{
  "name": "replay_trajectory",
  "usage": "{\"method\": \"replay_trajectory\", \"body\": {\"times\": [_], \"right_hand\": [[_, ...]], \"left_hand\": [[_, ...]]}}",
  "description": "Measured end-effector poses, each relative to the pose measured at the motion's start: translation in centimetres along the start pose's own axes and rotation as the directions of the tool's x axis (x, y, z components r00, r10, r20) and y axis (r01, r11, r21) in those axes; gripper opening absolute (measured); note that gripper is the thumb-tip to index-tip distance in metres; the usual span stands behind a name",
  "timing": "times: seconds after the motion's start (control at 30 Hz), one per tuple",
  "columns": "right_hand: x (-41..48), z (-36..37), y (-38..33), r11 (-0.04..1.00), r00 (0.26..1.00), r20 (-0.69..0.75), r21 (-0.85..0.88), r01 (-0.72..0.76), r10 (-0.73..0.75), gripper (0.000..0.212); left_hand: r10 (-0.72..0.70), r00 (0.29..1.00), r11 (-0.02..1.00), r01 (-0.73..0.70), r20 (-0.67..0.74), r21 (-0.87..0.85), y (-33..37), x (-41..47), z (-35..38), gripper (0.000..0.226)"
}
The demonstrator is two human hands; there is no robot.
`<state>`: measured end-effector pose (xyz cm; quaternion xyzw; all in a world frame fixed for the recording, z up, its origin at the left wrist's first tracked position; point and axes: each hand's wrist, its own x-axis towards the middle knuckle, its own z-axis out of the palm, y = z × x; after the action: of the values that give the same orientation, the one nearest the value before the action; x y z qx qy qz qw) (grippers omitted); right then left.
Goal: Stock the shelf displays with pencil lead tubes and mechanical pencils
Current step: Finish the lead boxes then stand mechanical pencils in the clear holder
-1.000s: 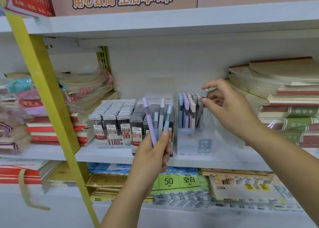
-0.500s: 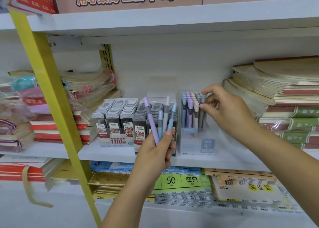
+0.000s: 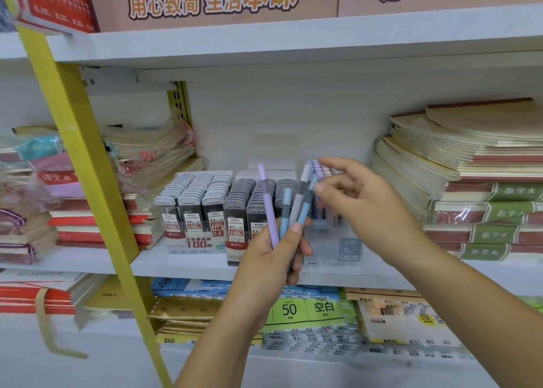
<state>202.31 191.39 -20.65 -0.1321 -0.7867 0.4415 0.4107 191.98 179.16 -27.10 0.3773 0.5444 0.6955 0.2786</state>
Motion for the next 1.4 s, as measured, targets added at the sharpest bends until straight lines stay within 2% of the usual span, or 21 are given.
{"method": "replay_trajectory", "body": {"times": [0.07,0.13,0.27,0.33,0.43,0.53,0.63,0.8,1.1,1.13,1.23,1.27,1.4], "right_hand": [[0.0,0.6,-0.2,0.994,0.998,0.035,0.096,-0.053,0.049,0.028],[0.1,0.6,-0.5,0.988,0.999,-0.009,0.145,-0.046,0.048,0.024],[1.0,-0.9,-1.6,0.970,0.966,-0.246,0.200,0.134,-0.083,0.021],[1.5,-1.8,-2.1,0.967,0.927,-0.311,0.073,0.244,-0.210,0.024],[1.9,-2.1,-2.1,0.926,0.902,-0.235,-0.199,0.320,-0.362,0.022],[2.1,-1.5,-1.2,0.855,0.922,-0.085,-0.414,0.311,-0.377,0.020],[2.2,-0.9,-0.2,0.845,0.952,0.011,-0.456,0.278,-0.307,0.015],[2.4,-0.4,0.7,0.844,0.966,0.066,-0.474,0.250,-0.249,0.014],[3.0,-0.2,0.9,0.819,0.965,0.076,-0.515,0.254,-0.252,0.018],[3.1,-0.1,0.9,0.779,0.956,0.071,-0.563,0.274,-0.285,0.018],[3.6,0.1,1.1,0.554,0.895,0.090,-0.757,0.346,-0.436,0.020],[3.9,0.1,1.2,0.512,0.884,0.089,-0.787,0.345,-0.458,0.021],[4.8,0.1,2.0,0.500,0.908,0.047,-0.822,0.271,-0.416,0.024]], "left_hand": [[0.005,1.000,1.000,-0.005,0.004,0.018,-0.1,0.0,0.2,0.027],[0.009,1.000,1.000,-0.009,-0.004,0.016,0.0,0.0,0.2,0.027],[-0.004,1.000,1.000,0.004,-0.018,-0.008,0.4,-0.1,-0.6,0.023],[0.004,0.999,0.999,-0.002,-0.054,0.034,0.5,-0.1,-1.0,0.023],[0.024,0.996,0.999,-0.020,-0.091,0.044,0.4,0.0,-1.5,0.024],[0.022,0.995,1.000,-0.020,-0.100,0.015,0.1,0.0,-1.7,0.023],[0.009,0.995,1.000,-0.010,-0.098,-0.003,0.0,0.0,-1.9,0.023],[-0.006,0.994,0.999,0.002,-0.106,-0.033,-0.1,-0.1,-2.2,0.022],[-0.009,0.994,1.000,0.007,-0.111,-0.026,0.0,-0.2,-2.4,0.022],[-0.010,0.994,1.000,0.007,-0.113,-0.027,0.0,-0.3,-2.4,0.022],[-0.010,0.994,1.000,0.007,-0.113,-0.026,0.0,-0.3,-2.5,0.022],[-0.010,0.994,1.000,0.007,-0.111,-0.025,0.0,-0.3,-2.5,0.022],[-0.016,0.994,1.000,0.014,-0.110,-0.020,0.2,-0.4,-2.6,0.022]]}}
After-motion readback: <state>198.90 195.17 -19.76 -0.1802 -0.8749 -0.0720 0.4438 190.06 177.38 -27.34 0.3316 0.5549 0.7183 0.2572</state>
